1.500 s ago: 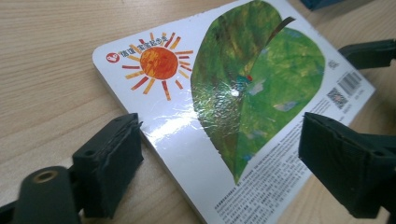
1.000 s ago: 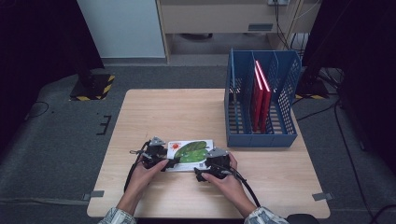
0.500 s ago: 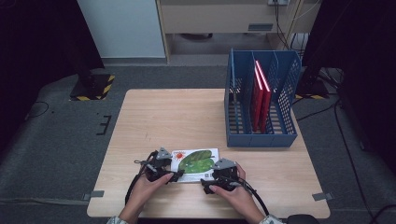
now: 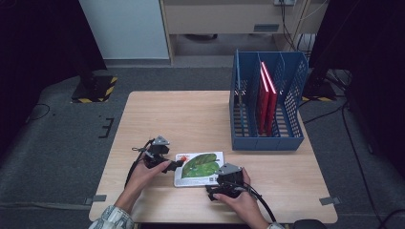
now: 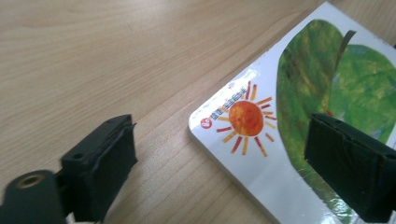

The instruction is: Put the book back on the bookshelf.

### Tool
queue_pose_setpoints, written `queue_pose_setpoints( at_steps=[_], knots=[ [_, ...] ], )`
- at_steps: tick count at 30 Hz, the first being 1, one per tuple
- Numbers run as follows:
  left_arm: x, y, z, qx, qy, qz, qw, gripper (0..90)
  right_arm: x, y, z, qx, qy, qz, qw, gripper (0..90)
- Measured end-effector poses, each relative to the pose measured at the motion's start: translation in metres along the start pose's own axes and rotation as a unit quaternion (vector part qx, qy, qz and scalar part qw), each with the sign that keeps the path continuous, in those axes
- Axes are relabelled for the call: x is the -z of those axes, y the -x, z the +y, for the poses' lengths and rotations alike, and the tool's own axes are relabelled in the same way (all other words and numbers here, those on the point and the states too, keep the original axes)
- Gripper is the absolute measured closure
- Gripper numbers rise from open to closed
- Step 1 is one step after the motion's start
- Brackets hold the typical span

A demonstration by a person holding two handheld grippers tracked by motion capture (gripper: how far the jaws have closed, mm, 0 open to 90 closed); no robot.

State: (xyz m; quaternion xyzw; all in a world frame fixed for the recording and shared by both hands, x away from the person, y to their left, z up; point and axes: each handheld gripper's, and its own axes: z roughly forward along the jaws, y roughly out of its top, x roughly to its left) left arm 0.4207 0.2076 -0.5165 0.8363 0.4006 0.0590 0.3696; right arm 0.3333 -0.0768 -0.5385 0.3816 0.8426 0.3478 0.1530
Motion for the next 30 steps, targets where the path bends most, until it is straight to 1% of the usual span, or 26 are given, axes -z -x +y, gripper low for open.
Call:
queue_pose_setpoints(
  at_steps=[1, 2, 3, 5, 7, 9, 11, 12, 13, 14, 16, 17, 19, 21, 23, 26, 29, 30],
  knots=[
    [-0.003, -0.002, 0.0, 0.003, -0.007, -0.006, 1.0, 11.3, 0.0, -0.001, 0.0, -0.002, -0.001, 0.0, 1.0, 1.0],
    [-0.005, -0.004, 0.0, 0.004, -0.009, -0.004, 0.9999, 12.5, 0.0, -0.001, 0.0, 0.0, -0.001, 0.001, 1.0, 1.3],
    [-0.006, -0.005, 0.001, -0.001, -0.01, -0.003, 0.9999, 13.9, 0.001, -0.002, 0.0, -0.001, -0.002, 0.0, 1.0, 2.2],
    [-0.009, -0.006, 0.001, 0.014, -0.001, -0.019, 0.9997, 18.0, 0.001, -0.004, 0.001, -0.002, -0.005, -0.003, 1.0, 2.5],
    [-0.01, -0.007, 0.003, 0.014, -0.001, -0.02, 0.9997, 19.5, 0.003, -0.005, 0.0, -0.005, -0.007, -0.003, 1.0, 2.7],
    [-0.011, -0.008, 0.006, 0.013, -0.004, -0.025, 0.9996, 26.5, 0.002, -0.006, 0.0, -0.006, -0.006, -0.007, 0.9999, 2.8],
    [-0.012, -0.008, 0.007, 0.012, -0.009, -0.03, 0.9994, 28.8, 0.002, -0.006, 0.0, -0.009, -0.006, -0.008, 0.9999, 2.8],
    [-0.012, -0.007, 0.008, 0.011, -0.012, -0.037, 0.9992, 31.6, 0.002, -0.007, 0.0, -0.008, -0.005, -0.009, 0.9999, 2.4],
    [-0.013, -0.006, 0.008, 0.018, -0.01, -0.047, 0.9987, 34.3, 0.002, -0.007, 0.0, -0.01, -0.006, -0.01, 0.9999, 2.0],
    [-0.014, -0.005, 0.008, 0.02, -0.008, -0.051, 0.9985, 36.1, 0.001, -0.008, 0.001, -0.01, -0.006, -0.011, 0.9999, 1.5],
    [-0.014, -0.002, 0.009, 0.013, -0.011, -0.038, 0.9991, 37.5, 0.0, -0.009, 0.0, -0.016, -0.002, -0.014, 0.9998, 0.5],
    [-0.014, -0.001, 0.009, 0.013, -0.011, -0.033, 0.9993, 38.5, 0.0, -0.01, 0.0, -0.02, -0.002, -0.015, 0.9997, 0.3],
    [-0.015, 0.0, 0.009, 0.016, -0.008, -0.027, 0.9995, 41.6, 0.0, -0.01, 0.0, -0.02, -0.002, -0.015, 0.9997, 0.4],
    [-0.014, 0.0, 0.01, 0.016, -0.01, -0.027, 0.9995, 42.4, 0.001, -0.011, 0.0, -0.021, -0.002, -0.017, 0.9996, 0.3],
    [-0.014, 0.001, 0.011, 0.023, -0.007, -0.028, 0.9993, 42.8, 0.0, -0.011, 0.0, -0.023, -0.001, -0.022, 0.9995, 0.2],
    [-0.015, 0.002, 0.012, 0.028, -0.008, -0.023, 0.9993, 42.9, 0.001, -0.012, 0.001, -0.01, 0.005, -0.027, 0.9996, 0.2],
    [-0.014, 0.001, 0.012, 0.025, -0.009, -0.024, 0.9994, 43.8, 0.0, -0.012, 0.001, -0.009, 0.007, -0.027, 0.9996, 0.4],
    [-0.014, 0.0, 0.012, 0.029, -0.01, -0.028, 0.9991, 44.0, 0.0, -0.012, 0.0, -0.011, 0.007, -0.027, 0.9996, 0.6]
  ],
)
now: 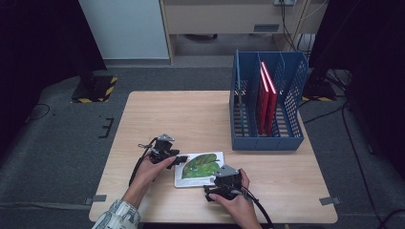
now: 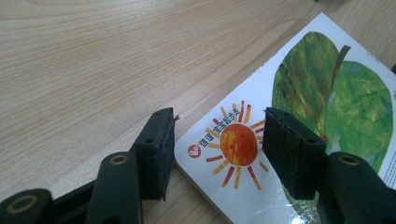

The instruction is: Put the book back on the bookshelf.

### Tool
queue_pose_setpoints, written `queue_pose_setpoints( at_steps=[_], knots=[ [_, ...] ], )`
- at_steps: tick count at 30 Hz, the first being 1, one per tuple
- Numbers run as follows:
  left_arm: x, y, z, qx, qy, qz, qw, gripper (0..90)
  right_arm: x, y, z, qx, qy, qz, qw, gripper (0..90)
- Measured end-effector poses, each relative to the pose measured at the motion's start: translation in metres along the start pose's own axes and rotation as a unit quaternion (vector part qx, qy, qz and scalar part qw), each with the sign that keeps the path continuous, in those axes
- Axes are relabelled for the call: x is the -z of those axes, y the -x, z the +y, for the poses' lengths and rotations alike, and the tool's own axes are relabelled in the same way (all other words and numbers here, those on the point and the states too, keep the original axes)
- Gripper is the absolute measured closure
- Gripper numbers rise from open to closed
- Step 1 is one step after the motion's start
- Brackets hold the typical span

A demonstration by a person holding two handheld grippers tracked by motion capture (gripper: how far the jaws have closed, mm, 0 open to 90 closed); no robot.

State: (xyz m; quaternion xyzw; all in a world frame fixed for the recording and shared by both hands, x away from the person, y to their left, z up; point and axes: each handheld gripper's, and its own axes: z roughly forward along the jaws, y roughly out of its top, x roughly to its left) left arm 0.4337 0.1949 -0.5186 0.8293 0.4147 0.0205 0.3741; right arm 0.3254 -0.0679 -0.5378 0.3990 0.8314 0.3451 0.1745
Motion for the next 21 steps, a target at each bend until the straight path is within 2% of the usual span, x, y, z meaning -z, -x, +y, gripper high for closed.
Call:
queue_pose_setpoints(
  at_steps=[2, 4, 5, 9, 10, 14, 15, 17, 18, 21],
  knots=[
    [0.0007, -0.0018, -0.0002, 0.006, 0.002, 0.0, 1.0, 43.9, 0.0006, 0.0013, -0.0007, -0.005, -0.004, 0.003, 1.0, 1.2],
    [0.0019, -0.0038, -0.0013, 0.007, -0.005, 0.012, 0.9999, 42.6, 0.0017, 0.0031, -0.002, -0.013, -0.006, 0.011, 0.9998, 2.6],
    [0.0024, -0.0045, -0.0014, 0.012, -0.006, 0.007, 0.9999, 43.4, 0.0022, 0.0033, -0.0024, -0.013, -0.006, 0.012, 0.9998, 2.6],
    [0.0031, -0.0014, -0.0019, 0.002, -0.016, 0.0, 0.9999, 44.9, 0.0023, 0.0015, -0.0028, -0.01, -0.007, 0.011, 0.9999, 1.5],
    [0.003, -0.0001, -0.0018, 0.003, -0.017, 0.004, 0.9998, 45.2, 0.0023, 0.0011, -0.0027, -0.01, -0.007, 0.01, 0.9999, 1.2],
    [0.0037, -0.0001, -0.0009, 0.012, -0.018, 0.004, 0.9998, 46.7, 0.0018, -0.0024, -0.0025, -0.014, -0.008, 0.004, 0.9999, 0.2],
    [0.0036, 0.0004, -0.0002, 0.02, -0.013, 0.006, 0.9997, 47.0, 0.0019, -0.0032, -0.0022, -0.018, -0.009, 0.003, 0.9998, 0.2],
    [0.0044, 0.0006, 0.0013, 0.018, -0.012, 0.009, 0.9997, 47.0, 0.0016, -0.0035, -0.0019, -0.018, -0.009, 0.0, 0.9998, 0.2],
    [0.0039, 0.0017, 0.0021, 0.025, -0.008, 0.002, 0.9997, 47.4, 0.0015, -0.0038, -0.0018, -0.019, -0.009, 0.0, 0.9998, 0.2],
    [0.0027, 0.0052, 0.004, 0.014, -0.011, 0.013, 0.9998, 47.7, 0.0015, -0.0041, -0.002, -0.012, -0.006, -0.002, 0.9999, 0.1]
  ],
)
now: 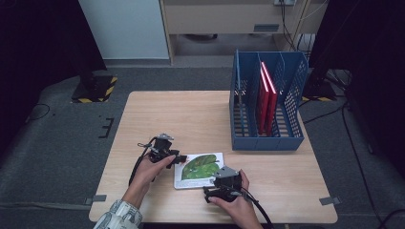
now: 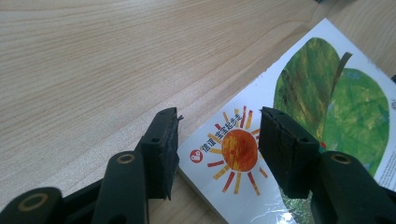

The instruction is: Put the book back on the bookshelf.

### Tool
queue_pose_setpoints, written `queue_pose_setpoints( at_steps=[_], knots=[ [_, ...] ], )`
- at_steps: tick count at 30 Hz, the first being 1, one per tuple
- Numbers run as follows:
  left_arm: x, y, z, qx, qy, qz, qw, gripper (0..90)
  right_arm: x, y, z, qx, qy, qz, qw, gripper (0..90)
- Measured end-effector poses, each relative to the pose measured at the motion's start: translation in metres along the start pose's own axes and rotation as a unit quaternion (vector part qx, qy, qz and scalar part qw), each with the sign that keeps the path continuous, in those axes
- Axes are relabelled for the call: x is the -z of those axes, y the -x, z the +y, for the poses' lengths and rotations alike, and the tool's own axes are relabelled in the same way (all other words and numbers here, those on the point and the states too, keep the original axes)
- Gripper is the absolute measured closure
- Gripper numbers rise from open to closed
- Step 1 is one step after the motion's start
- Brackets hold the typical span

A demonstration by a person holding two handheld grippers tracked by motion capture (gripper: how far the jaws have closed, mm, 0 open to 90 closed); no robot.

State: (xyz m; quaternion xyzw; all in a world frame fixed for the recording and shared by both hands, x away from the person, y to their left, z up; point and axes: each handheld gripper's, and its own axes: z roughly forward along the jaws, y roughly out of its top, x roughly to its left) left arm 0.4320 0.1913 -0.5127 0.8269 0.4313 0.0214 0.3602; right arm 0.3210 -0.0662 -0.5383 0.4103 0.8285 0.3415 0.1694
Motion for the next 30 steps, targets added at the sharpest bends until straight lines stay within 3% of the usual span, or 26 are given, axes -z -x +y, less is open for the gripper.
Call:
queue_pose_setpoints(
  at_steps=[4, 9, 16, 24, 30],
  knots=[
    [-0.0007, -0.0001, 0.0002, -0.001, -0.002, 0.004, 1.0, 47.8, 0.0004, -0.0004, -0.0001, 0.009, 0.003, -0.003, 1.0, 0.1],
    [0.0003, -0.0017, -0.0013, 0.0, 0.004, 0.006, 1.0, 44.8, 0.0014, 0.0034, -0.001, -0.009, -0.001, 0.011, 0.9999, 1.8],
    [0.0007, 0.0009, -0.0044, -0.007, -0.021, 0.009, 0.9997, 44.7, 0.0064, 0.0043, -0.003, -0.01, -0.006, 0.019, 0.9998, 3.4],
    [0.0036, 0.0014, -0.0052, 0.021, -0.017, 0.008, 0.9996, 46.6, 0.0045, 0.0, -0.004, 0.003, -0.004, 0.012, 0.9999, 0.2],
    [0.0072, 0.0033, -0.0021, 0.021, -0.01, 0.005, 0.9997, 47.5, 0.0038, -0.0002, -0.0028, 0.002, -0.007, 0.007, 1.0, 0.1]
  ],
)
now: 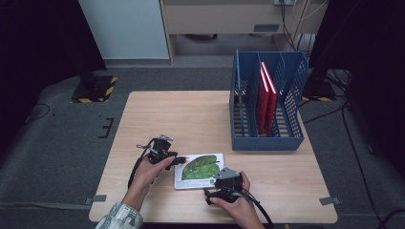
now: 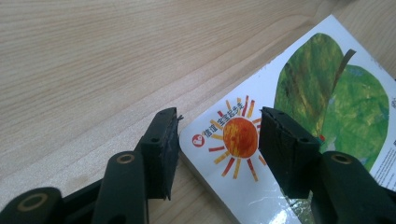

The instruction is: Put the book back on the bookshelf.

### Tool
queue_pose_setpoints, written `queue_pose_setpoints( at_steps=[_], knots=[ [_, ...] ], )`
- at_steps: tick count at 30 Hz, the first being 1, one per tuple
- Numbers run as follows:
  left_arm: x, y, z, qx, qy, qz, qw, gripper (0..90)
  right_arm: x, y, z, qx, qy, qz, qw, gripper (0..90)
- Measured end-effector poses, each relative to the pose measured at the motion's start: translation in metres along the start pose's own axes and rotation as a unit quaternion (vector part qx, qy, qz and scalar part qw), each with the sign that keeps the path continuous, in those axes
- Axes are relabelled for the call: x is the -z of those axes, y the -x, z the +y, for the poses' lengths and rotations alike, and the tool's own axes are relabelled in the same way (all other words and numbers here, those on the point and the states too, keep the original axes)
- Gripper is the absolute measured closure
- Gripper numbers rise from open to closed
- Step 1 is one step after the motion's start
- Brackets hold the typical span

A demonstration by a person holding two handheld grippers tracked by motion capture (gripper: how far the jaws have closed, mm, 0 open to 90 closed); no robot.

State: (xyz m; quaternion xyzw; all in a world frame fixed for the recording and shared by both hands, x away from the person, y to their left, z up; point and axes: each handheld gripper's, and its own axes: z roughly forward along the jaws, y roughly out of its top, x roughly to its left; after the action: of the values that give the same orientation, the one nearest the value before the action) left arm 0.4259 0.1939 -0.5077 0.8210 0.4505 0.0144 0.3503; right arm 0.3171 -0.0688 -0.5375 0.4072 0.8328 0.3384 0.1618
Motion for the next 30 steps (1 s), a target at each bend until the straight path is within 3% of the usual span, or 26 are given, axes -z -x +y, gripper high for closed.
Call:
queue_pose_setpoints(
  at_steps=[2, 5, 8, 10, 25, 28, 30],
  knots=[
    [0.001, 0.002, 0.001, 0.005, 0.008, -0.004, 1.0, 47.7, 0.0, 0.0, 0.0, -0.004, 0.0, -0.004, 1.0, 0.1],
    [-0.001, 0.004, 0.001, -0.002, 0.003, 0.004, 1.0, 48.0, 0.0, 0.0, 0.0, -0.003, 0.0, -0.003, 1.0, 0.1],
    [-0.002, 0.001, 0.0, 0.0, -0.002, 0.0, 1.0, 48.8, 0.0, 0.0, 0.0, -0.001, 0.002, -0.002, 1.0, 0.1],
    [-0.001, 0.001, 0.0, 0.009, 0.004, -0.003, 0.9999, 49.3, 0.0, 0.0, 0.0, -0.003, 0.001, -0.003, 1.0, 0.2],
    [0.008, 0.006, 0.008, 0.01, 0.02, -0.003, 0.9997, 48.5, 0.001, -0.003, 0.001, -0.003, -0.006, -0.008, 0.9999, 0.1],
    [0.009, 0.007, 0.01, 0.008, 0.025, -0.003, 0.9997, 48.5, 0.002, -0.006, 0.002, 0.018, -0.004, -0.016, 0.9997, 0.1],
    [0.009, 0.009, 0.012, 0.005, 0.022, 0.001, 0.9998, 48.5, 0.002, -0.006, 0.003, 0.019, -0.006, -0.019, 0.9996, 0.0]
  ],
)
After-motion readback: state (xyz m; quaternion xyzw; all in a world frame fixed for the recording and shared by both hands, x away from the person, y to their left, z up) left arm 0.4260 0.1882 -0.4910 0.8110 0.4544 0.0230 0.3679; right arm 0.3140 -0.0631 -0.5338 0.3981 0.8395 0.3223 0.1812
